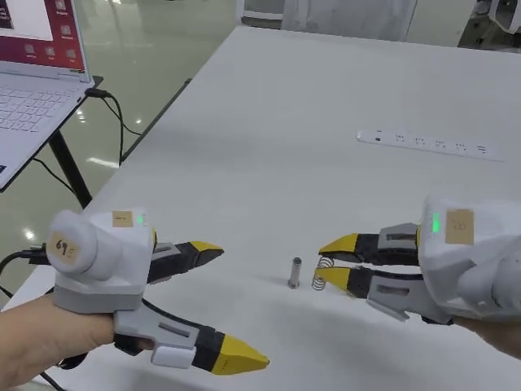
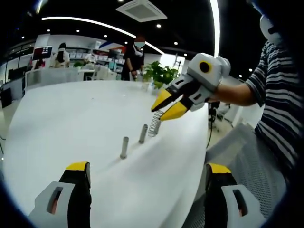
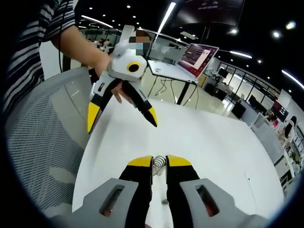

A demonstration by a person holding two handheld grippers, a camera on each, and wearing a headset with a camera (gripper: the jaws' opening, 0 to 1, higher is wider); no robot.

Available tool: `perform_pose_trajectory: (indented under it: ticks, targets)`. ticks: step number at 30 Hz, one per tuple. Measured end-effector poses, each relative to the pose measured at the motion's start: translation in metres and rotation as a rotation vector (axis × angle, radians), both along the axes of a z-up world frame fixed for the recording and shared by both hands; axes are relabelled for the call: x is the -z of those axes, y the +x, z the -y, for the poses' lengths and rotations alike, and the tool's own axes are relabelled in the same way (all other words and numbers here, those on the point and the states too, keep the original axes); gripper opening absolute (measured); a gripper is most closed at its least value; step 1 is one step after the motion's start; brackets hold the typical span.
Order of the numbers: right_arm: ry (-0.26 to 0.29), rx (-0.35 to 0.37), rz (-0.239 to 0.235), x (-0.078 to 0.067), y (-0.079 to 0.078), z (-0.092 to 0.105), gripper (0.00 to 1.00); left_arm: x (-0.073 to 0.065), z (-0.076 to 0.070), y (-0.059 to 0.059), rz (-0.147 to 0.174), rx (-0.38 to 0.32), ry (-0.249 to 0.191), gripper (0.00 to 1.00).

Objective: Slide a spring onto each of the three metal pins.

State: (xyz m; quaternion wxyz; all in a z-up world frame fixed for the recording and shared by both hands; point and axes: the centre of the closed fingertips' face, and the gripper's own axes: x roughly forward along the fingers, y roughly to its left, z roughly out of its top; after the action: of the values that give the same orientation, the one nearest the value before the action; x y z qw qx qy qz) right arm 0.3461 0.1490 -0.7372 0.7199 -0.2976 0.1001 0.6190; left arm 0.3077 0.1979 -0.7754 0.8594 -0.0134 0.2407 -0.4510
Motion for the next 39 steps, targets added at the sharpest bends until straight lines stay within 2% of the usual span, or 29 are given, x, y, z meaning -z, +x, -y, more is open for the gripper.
perform_pose_trajectory:
  ticks: [5,8,15,25,33,39]
  targets:
    - [0.023,0.037,-0.012,-0.003,0.014,-0.005,0.07,0.000,-0.001,0.000,0.001,-0.005,0.001,0.98]
    - [0.048,0.063,-0.036,-0.004,0.020,-0.008,0.07,0.000,-0.002,0.000,0.002,-0.008,0.001,0.98]
    - [0.056,0.077,-0.052,0.000,0.030,-0.018,0.07,0.002,-0.002,-0.002,-0.007,-0.009,0.001,0.98]
    - [0.023,0.082,-0.045,0.015,0.036,-0.025,0.07,0.002,-0.006,-0.002,-0.010,-0.018,0.001,0.98]
    - [0.007,0.083,-0.059,0.025,0.038,-0.025,0.07,0.000,-0.006,-0.001,-0.007,-0.026,-0.005,0.98]
    - [-0.027,0.071,-0.063,0.041,0.034,-0.028,0.07,0.000,-0.005,0.000,-0.005,-0.027,-0.005,0.98]
